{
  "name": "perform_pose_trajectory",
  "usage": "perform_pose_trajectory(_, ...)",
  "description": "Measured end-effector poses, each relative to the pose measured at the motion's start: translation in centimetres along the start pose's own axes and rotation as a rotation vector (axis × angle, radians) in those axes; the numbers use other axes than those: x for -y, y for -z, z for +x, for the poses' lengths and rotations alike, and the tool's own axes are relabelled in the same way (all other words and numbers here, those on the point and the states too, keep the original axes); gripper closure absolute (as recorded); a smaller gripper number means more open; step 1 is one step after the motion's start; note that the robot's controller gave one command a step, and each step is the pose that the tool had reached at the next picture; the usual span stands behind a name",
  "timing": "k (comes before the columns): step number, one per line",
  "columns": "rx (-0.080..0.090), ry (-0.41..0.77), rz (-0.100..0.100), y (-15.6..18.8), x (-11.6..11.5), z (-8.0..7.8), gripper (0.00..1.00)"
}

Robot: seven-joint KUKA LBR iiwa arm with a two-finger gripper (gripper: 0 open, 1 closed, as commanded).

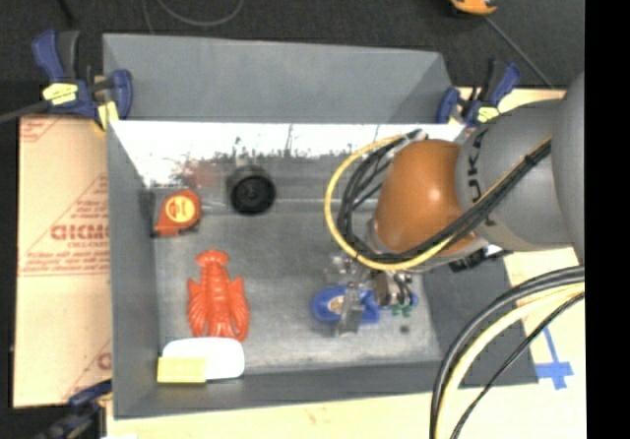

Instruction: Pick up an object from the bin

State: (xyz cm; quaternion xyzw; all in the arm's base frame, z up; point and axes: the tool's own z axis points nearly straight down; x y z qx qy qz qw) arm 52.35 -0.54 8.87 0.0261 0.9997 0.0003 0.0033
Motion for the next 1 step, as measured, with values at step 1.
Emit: perform_pose_trajectory(1,-0.003,0.002,0.002,12.91,2.01,-2.74,1.0)
